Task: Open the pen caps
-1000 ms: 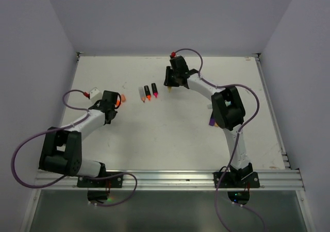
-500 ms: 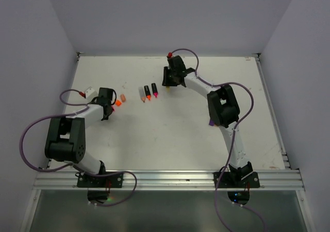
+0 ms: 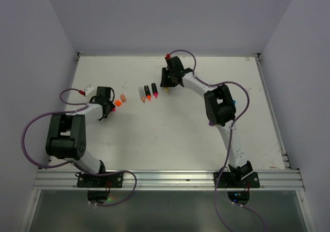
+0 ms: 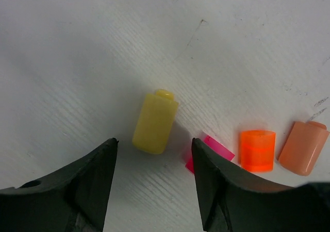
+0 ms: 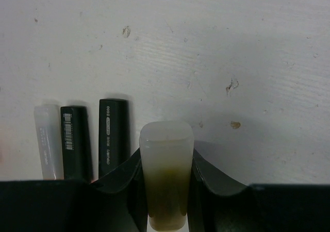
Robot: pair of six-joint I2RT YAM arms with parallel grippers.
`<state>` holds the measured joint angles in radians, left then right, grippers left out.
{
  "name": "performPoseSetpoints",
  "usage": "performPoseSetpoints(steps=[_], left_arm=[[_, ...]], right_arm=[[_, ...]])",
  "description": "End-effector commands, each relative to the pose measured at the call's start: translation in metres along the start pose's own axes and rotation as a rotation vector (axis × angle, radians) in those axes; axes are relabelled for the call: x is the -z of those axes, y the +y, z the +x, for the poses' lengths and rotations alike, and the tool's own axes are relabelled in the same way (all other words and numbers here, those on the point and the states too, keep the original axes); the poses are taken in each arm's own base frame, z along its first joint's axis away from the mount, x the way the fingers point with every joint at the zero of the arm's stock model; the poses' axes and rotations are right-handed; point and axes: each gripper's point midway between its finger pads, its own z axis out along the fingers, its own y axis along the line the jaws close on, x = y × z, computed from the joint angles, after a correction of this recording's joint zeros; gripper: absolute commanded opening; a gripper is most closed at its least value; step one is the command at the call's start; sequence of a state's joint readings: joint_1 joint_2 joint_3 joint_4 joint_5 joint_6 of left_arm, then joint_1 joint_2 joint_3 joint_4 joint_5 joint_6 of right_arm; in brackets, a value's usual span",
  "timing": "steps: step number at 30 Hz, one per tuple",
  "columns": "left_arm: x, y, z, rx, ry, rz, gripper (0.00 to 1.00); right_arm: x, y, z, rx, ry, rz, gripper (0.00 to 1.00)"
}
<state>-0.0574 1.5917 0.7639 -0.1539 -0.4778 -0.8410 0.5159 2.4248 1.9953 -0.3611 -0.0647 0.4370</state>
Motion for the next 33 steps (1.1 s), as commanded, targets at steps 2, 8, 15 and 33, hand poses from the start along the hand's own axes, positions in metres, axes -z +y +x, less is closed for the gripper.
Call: performPoseSetpoints(steps=[2,8,15,33], left_arm=[[0.002,-0.011,-0.025,0.023,-0.056,0.028,0.64],[0.019,-0.017,-0.041,0.054,-0.097,0.074,0.72],[0.054,-0.038,-0.070,0.108,-0.158,0.221,0.83],[0.144,-0.097,-0.061,0.008,-0.138,0.575,0.95]], right_arm=[[0.000,0.011,-0.013,-0.006,-0.012,-0.038,0.00],[-0.009,0.015,-0.002,0.014,0.013,-0.028,0.18],[-0.010,0.029,0.002,0.029,0.020,-0.033,0.45],[0.156,-0.084,-0.027,-0.014,-0.147,0.333,0.59]])
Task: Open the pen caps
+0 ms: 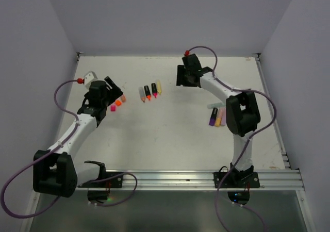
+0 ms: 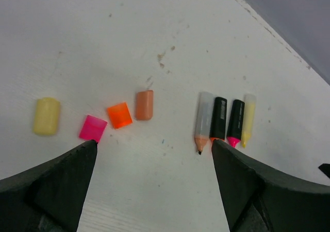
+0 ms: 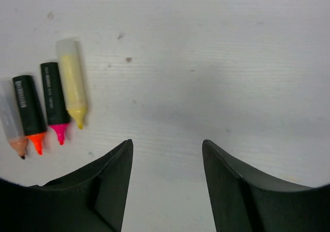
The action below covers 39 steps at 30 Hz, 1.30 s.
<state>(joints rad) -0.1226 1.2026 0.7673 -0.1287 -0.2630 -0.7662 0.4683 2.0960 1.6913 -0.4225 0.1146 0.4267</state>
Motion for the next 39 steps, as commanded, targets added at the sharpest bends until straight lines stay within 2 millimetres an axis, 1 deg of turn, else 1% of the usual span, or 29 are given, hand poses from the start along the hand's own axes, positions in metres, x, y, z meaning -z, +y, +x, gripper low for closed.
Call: performPoseSetpoints(steps=[1,2,3,4,5,6,7,8,9,10,11,12,13,14,15,18,20,25,28,30,35,39], left_arm=[[0.021,-0.053,0.008,-0.046,0.008,0.150,0.95],[0.024,-0.062,0.016,-0.044,0.020,0.174,0.95],[0.027,-0.070,0.023,-0.044,0.033,0.200,0.95],[0.032,-0.085,0.035,-0.052,0.051,0.250,0.95],[0.034,-0.092,0.041,-0.051,0.063,0.270,0.94],[0.036,-0.100,0.045,-0.057,0.071,0.293,0.94],[0.038,-0.111,0.056,-0.073,0.091,0.321,0.94],[0.039,-0.118,0.059,-0.082,0.100,0.335,0.94],[0.039,-0.123,0.071,-0.102,0.127,0.344,0.93],[0.039,-0.130,0.072,-0.102,0.127,0.363,0.93],[0.040,-0.136,0.072,-0.099,0.125,0.382,0.93],[0.041,-0.140,0.080,-0.107,0.146,0.397,0.93],[0.042,-0.145,0.081,-0.100,0.146,0.418,0.92],[0.043,-0.145,0.086,-0.103,0.157,0.432,0.91],[0.046,-0.153,0.089,-0.100,0.169,0.475,0.91],[0.050,-0.157,0.097,-0.109,0.199,0.511,0.89],[0.050,-0.158,0.099,-0.118,0.205,0.517,0.89],[0.052,-0.153,0.103,-0.132,0.216,0.513,0.89],[0.053,-0.148,0.104,-0.137,0.215,0.510,0.89],[0.054,-0.146,0.103,-0.141,0.211,0.507,0.89],[0.055,-0.145,0.103,-0.147,0.207,0.506,0.89],[0.054,-0.144,0.104,-0.153,0.207,0.503,0.89]], right_arm=[[0.061,-0.057,-0.016,0.005,-0.093,0.176,0.59],[0.079,-0.065,-0.018,-0.007,-0.111,0.187,0.59],[0.084,-0.074,-0.006,-0.007,-0.082,0.212,0.59],[0.084,-0.088,0.014,-0.005,-0.039,0.247,0.58],[0.090,-0.099,0.020,-0.011,-0.032,0.284,0.57],[0.101,-0.106,0.025,-0.022,-0.025,0.305,0.56],[0.104,-0.121,0.040,-0.039,0.003,0.335,0.55],[0.106,-0.125,0.047,-0.057,0.018,0.329,0.54],[0.111,-0.131,0.056,-0.081,0.026,0.329,0.53],[0.113,-0.139,0.058,-0.104,0.026,0.340,0.53],[0.114,-0.144,0.063,-0.121,0.032,0.345,0.52],[0.115,-0.148,0.071,-0.124,0.047,0.349,0.52],[0.115,-0.152,0.075,-0.129,0.056,0.358,0.52],[0.115,-0.153,0.079,-0.135,0.064,0.361,0.52],[0.113,-0.155,0.087,-0.138,0.083,0.359,0.52],[0.110,-0.160,0.100,-0.150,0.111,0.370,0.52],[0.108,-0.161,0.103,-0.159,0.111,0.371,0.51],[0.102,-0.164,0.116,-0.161,0.132,0.380,0.48],[0.095,-0.167,0.124,-0.160,0.151,0.387,0.46],[0.090,-0.167,0.128,-0.162,0.156,0.384,0.43],[0.080,-0.166,0.127,-0.158,0.154,0.375,0.41],[0.073,-0.169,0.133,-0.157,0.175,0.381,0.40]])
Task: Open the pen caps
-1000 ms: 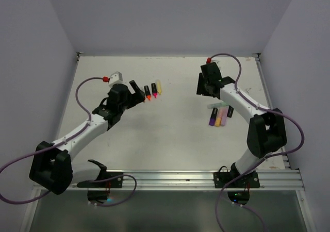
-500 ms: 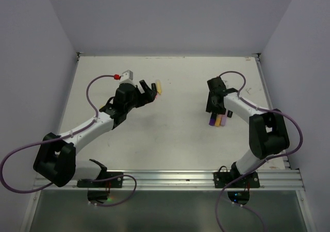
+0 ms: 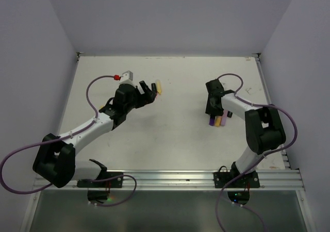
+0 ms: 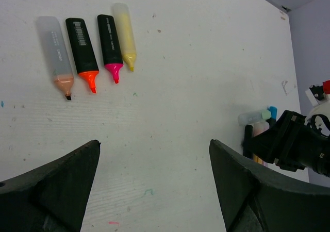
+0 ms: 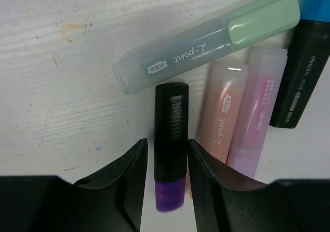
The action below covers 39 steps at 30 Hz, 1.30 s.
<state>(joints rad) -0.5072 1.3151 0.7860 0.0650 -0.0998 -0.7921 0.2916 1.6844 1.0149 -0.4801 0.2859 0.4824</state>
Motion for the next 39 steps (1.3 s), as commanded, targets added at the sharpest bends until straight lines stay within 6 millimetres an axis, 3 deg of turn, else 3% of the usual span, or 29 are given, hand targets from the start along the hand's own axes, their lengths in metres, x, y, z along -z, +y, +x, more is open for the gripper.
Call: performPoseSetpoints(steps=[1,7,9,13,16,17,19,20,28,32,39], left_arm=[[0.005,-0.009,-0.005,-0.021,-0.027,0.043,0.89],[0.003,-0.006,-0.001,-0.024,-0.017,0.038,0.89],[0.002,-0.006,0.001,-0.025,-0.007,0.042,0.89],[0.003,-0.012,0.005,-0.042,0.011,0.076,0.89],[0.005,-0.024,0.012,-0.093,0.034,0.175,0.89],[0.007,-0.036,0.013,-0.110,0.036,0.248,0.89],[0.009,-0.040,0.024,-0.124,0.057,0.310,0.87],[0.012,-0.052,0.026,-0.138,0.062,0.387,0.85],[0.011,-0.086,0.073,-0.198,0.172,0.586,0.75],[0.015,-0.109,0.084,-0.209,0.174,0.662,0.73],[0.012,-0.144,0.107,-0.184,0.229,0.729,0.71]], right_arm=[[-0.007,0.004,-0.004,-0.022,-0.015,-0.014,0.40],[-0.013,0.003,0.002,-0.023,-0.002,-0.020,0.39],[-0.015,0.005,0.003,-0.022,0.002,-0.030,0.35],[-0.018,0.012,0.007,-0.019,0.018,-0.064,0.18],[-0.016,0.015,0.004,-0.018,-0.001,-0.084,0.00],[-0.010,0.015,0.002,-0.023,-0.019,-0.095,0.00],[-0.001,0.016,-0.001,-0.038,-0.040,-0.111,0.00],[0.011,0.020,-0.005,-0.045,-0.066,-0.139,0.00],[0.082,0.058,-0.028,-0.125,-0.201,-0.309,0.00],[0.103,0.081,-0.035,-0.147,-0.239,-0.374,0.00],[0.119,0.118,-0.037,-0.168,-0.261,-0.447,0.00]])
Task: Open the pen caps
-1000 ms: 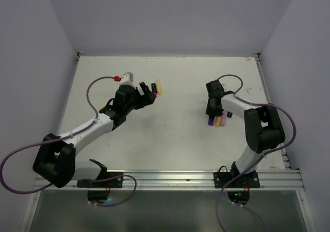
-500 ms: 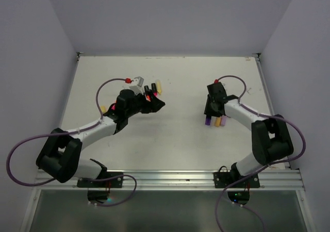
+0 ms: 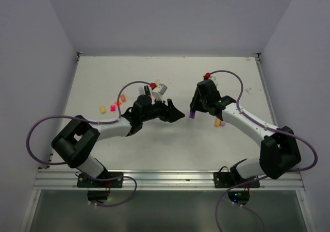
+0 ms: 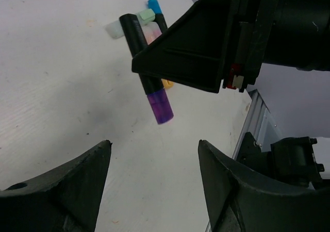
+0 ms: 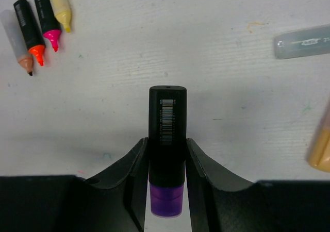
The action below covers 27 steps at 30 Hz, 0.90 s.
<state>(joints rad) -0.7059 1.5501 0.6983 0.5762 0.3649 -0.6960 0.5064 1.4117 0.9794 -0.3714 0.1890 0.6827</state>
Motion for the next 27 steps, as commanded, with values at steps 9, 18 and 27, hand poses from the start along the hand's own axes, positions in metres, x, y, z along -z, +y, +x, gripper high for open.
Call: performPoseSetpoints(steps=[9,18,27], left_arm=[[-0.039,-0.029,0.003,0.021,0.007,0.098,0.67],[-0.047,-0.031,0.007,0.030,0.017,0.104,0.63],[-0.050,-0.029,0.003,0.030,0.005,0.087,0.56]], right_arm=[[0.011,0.045,-0.022,-0.064,-0.090,-0.104,0.00],[0.016,0.053,-0.022,-0.077,-0.085,-0.139,0.00],[0.019,0.059,-0.018,-0.082,-0.084,-0.160,0.00]])
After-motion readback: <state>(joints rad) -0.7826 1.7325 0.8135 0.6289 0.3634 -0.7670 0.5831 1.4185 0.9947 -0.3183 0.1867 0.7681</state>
